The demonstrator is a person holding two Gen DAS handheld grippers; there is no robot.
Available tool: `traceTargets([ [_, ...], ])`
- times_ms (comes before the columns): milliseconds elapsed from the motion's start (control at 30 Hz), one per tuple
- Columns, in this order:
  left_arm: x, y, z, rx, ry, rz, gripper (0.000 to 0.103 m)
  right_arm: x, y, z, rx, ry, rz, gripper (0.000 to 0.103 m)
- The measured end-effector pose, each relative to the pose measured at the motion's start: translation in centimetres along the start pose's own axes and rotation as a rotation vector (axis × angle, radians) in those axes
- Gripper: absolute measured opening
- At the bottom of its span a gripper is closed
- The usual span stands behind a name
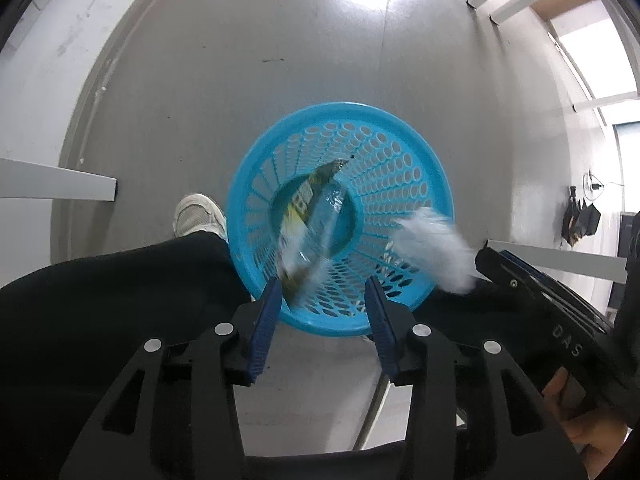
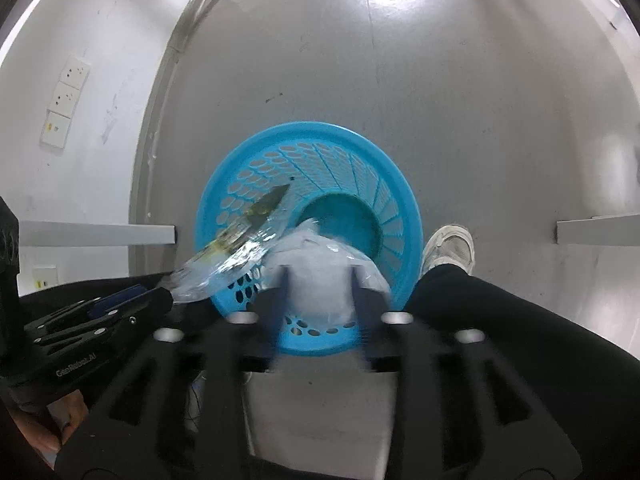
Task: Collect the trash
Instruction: 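Open both grippers to drop the wrapper and bag into the wastebasket, then raise both open tools back toward the table trash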
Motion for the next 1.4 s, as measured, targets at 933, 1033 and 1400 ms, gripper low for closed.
traceTargets([
  [933,-10.6,0.8,5.1,0.219,0.308,-0.027,0.063,-11.7,-4.1,5.8,-0.232,0.207,0.082,0.056],
  [1033,-12.4,1.3,6.5,0.27,0.353,-0.007,0.063,-13.5,-4.4,6.3,-0.246,0.241,0.08,0.062],
  [1400,-19.4,1.4,10.0,0.343,0.555,0.001,0.069,-21.4,-5.9,9.1,-0.325,0.411,0.068,0.07],
])
Point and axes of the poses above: each gripper's, at about its wrist camera, not at the fingertips, and x roughly the way its jaws point, y to its right, z to its underside, the point moved 10 cm from there along x, roughly the way its jaws point, and after that the axes turned 6 degrees about -x, right-handed, at the moved point
